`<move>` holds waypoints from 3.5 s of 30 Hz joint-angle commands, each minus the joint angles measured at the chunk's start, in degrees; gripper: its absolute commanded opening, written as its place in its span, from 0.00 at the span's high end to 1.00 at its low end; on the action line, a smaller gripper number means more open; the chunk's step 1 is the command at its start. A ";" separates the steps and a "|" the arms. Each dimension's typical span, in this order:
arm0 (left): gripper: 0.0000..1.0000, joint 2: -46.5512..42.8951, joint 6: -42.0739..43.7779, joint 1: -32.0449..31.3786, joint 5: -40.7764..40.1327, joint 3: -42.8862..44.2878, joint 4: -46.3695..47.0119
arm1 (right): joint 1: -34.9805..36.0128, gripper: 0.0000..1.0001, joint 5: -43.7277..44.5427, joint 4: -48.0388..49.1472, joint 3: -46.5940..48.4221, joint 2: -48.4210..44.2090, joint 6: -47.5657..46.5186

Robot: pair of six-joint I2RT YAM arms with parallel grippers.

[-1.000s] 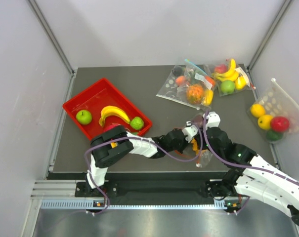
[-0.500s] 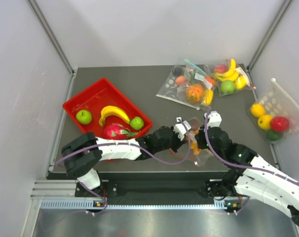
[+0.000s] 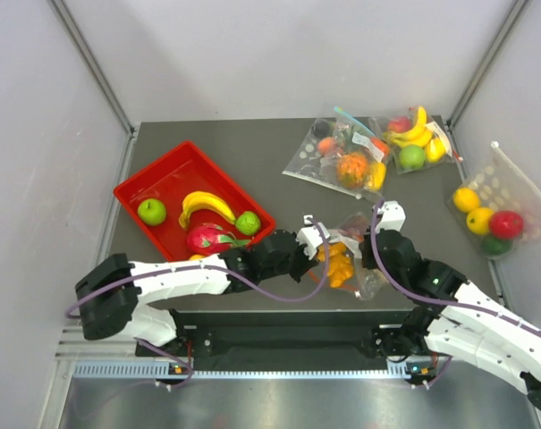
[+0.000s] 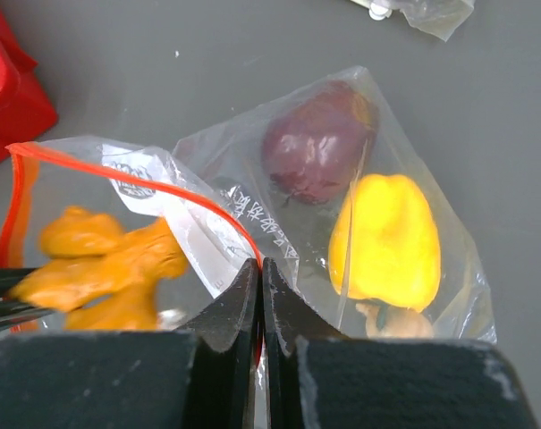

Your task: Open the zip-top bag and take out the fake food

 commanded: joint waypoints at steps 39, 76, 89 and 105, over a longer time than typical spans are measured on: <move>1.00 -3.64 -8.98 62.63 -8.51 5.89 -5.24 | -0.86 1.00 -2.16 1.14 1.44 -1.48 -0.88; 0.15 -16.54 -2.83 19.68 -0.52 2.39 0.20 | -0.86 1.00 -2.26 0.09 4.61 -1.83 -2.02; 0.16 -10.14 -5.64 -1.33 2.57 1.15 11.36 | -0.77 1.00 -1.99 0.09 7.76 0.36 -2.11; 0.18 13.05 -5.47 -3.63 -2.70 3.88 22.43 | -0.77 1.00 -8.84 1.58 7.60 -1.13 -0.70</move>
